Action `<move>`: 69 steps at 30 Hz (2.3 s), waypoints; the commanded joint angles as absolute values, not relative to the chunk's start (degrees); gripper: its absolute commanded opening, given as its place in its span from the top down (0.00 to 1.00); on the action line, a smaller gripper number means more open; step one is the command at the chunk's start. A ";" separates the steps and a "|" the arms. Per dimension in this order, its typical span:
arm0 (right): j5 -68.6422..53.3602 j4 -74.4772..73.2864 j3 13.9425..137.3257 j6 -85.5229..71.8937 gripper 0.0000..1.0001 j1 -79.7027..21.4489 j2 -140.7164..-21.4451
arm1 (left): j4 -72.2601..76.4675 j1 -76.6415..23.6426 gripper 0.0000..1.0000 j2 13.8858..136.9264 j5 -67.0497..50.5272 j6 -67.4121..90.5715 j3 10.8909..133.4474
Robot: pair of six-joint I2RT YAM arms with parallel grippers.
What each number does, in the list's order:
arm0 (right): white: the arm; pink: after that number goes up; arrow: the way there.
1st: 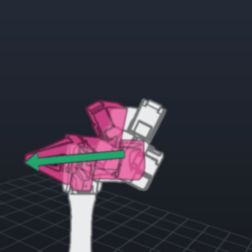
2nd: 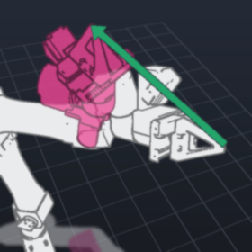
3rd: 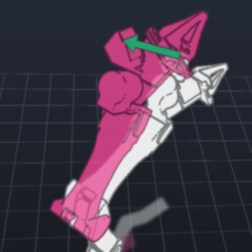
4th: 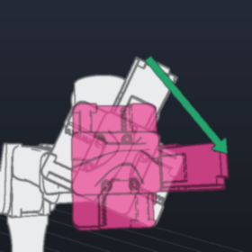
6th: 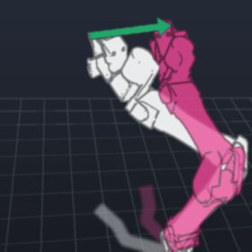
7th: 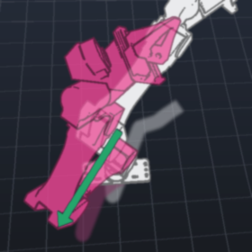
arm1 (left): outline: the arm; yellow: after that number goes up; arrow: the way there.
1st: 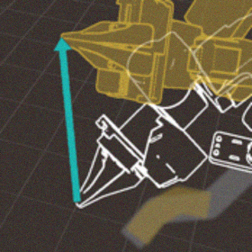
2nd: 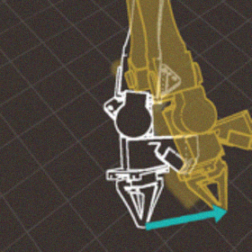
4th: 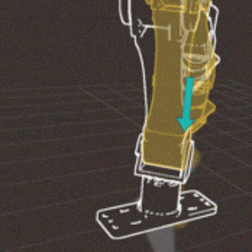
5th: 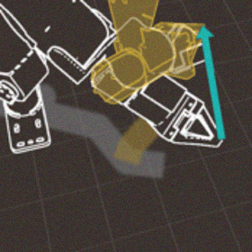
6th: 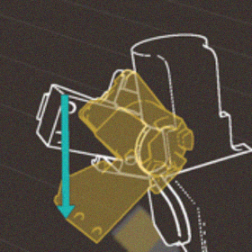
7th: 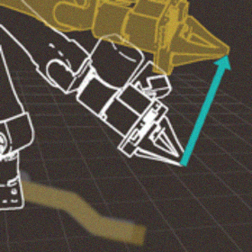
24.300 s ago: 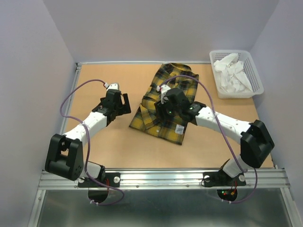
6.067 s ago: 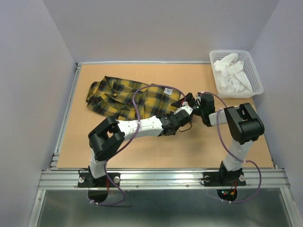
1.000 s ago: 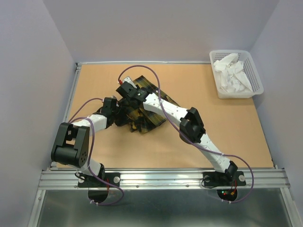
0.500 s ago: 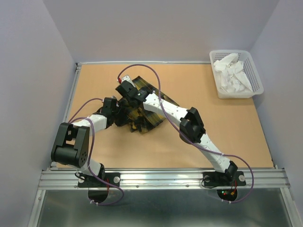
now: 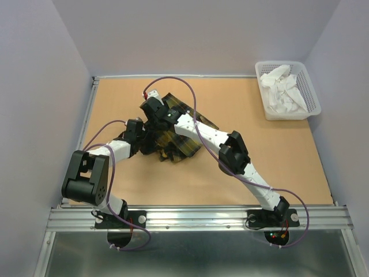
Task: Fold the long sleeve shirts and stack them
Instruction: Fold the shirt
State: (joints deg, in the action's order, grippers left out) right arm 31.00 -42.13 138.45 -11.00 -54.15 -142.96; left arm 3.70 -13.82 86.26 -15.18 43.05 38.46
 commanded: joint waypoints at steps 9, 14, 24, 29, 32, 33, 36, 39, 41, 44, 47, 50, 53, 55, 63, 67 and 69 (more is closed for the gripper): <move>27.33 -36.48 131.33 -11.26 0.27 -54.32 -129.47 | 3.16 -14.06 0.78 80.86 -11.87 44.30 37.09; 24.36 -36.47 117.09 -7.04 0.27 -54.40 -122.44 | 3.43 -14.06 0.78 81.56 -11.95 44.38 37.18; 16.43 -31.73 95.11 -5.45 0.27 -56.86 -113.03 | 4.13 -14.06 0.78 82.62 -12.30 44.56 37.00; 20.38 -29.62 91.24 -5.27 0.27 -57.92 -113.29 | 4.48 -14.06 0.78 82.97 -12.39 44.47 37.00; 23.02 -28.83 89.65 -5.19 0.30 -58.10 -113.64 | 4.48 -14.06 0.78 83.32 -12.57 44.38 37.18; 23.64 -28.65 89.65 -5.10 0.31 -58.27 -113.64 | 4.57 -14.06 0.79 83.49 -12.66 44.38 37.18; 25.22 -28.13 89.03 -4.75 0.47 -58.18 -113.82 | 4.57 -14.06 0.79 83.76 -12.66 44.30 37.26; 26.81 -27.86 89.03 -4.57 0.66 -58.27 -113.91 | 4.75 -14.15 0.79 83.85 -12.92 44.21 37.27; 27.42 -27.77 89.38 -4.66 0.85 -58.27 -114.08 | 4.83 -14.06 0.79 83.85 -12.92 44.30 37.44; 26.90 -27.77 90.17 -4.66 0.99 -58.27 -113.91 | 4.83 -14.06 0.79 84.02 -13.01 44.21 37.44; 25.32 -27.77 91.66 -5.01 0.99 -58.27 -113.29 | 5.10 -14.15 0.79 83.94 -13.09 44.21 37.44; 23.38 -27.77 93.07 -5.97 0.99 -58.18 -112.94 | 5.19 -14.15 0.79 84.02 -13.18 44.30 37.44; 21.89 -27.86 94.48 -7.12 0.99 -58.27 -112.85 | 5.45 -14.15 0.79 83.94 -13.18 44.38 37.44; 21.19 -28.04 95.45 -8.00 0.99 -58.27 -112.94 | 5.54 -14.24 0.79 83.94 -13.18 44.47 37.53; 23.29 -28.92 98.26 -10.54 0.99 -58.27 -113.47 | 5.71 -14.50 0.80 83.94 -13.10 44.65 37.53; 23.99 -29.18 99.23 -11.51 0.99 -58.27 -113.82 | 5.71 -14.59 0.80 83.85 -12.92 44.82 37.53; 23.47 -29.35 99.58 -12.13 0.99 -58.27 -114.43 | 5.71 -14.68 0.80 83.76 -12.92 44.82 37.53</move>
